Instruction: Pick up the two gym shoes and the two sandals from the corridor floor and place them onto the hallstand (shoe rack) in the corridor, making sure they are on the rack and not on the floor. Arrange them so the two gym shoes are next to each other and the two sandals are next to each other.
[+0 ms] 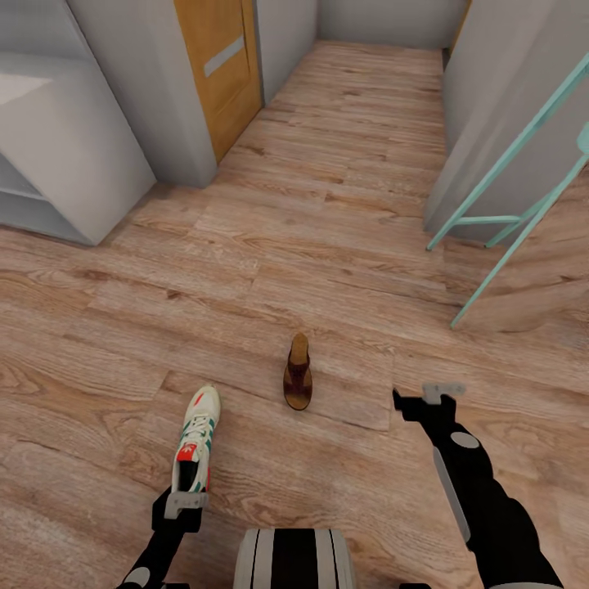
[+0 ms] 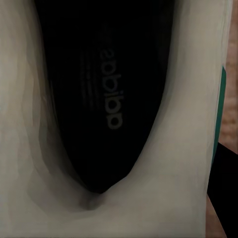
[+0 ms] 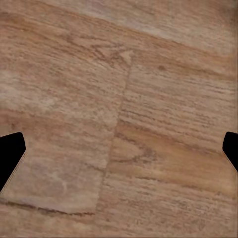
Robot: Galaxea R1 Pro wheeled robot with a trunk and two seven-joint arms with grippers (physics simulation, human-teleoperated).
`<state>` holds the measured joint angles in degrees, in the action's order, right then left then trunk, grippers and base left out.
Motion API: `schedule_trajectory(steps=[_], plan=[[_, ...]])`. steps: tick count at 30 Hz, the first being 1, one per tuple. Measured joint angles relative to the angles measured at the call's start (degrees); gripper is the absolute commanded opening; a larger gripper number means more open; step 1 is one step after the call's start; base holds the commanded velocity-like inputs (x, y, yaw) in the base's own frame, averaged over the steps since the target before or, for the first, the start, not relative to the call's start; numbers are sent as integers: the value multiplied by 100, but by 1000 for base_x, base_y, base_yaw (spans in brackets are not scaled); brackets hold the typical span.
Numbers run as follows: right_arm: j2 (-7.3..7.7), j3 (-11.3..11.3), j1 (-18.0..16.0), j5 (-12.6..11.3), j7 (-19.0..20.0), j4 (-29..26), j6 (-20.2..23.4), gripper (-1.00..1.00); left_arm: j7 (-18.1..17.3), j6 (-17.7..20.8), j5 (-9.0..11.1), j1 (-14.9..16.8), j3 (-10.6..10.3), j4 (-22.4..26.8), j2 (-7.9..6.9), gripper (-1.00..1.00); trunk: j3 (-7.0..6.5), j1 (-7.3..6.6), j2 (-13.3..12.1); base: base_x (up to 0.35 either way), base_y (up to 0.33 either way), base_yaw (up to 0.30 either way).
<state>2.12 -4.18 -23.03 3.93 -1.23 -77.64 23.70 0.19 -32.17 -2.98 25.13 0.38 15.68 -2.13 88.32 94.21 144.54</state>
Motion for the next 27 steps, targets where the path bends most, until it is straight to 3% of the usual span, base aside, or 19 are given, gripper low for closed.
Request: schedule_trajectory(steps=[9,27], plan=[[111,-25,0,-3,-2,-211,-43,100,0,-8,2,-1,-16,-8,2,-100,0,0,0,0,0,0],[120,-27,-1,-3,-2,-270,-41,100,1,-15,2,-4,-25,-9,4,-100,0,0,0,0,0,0]])
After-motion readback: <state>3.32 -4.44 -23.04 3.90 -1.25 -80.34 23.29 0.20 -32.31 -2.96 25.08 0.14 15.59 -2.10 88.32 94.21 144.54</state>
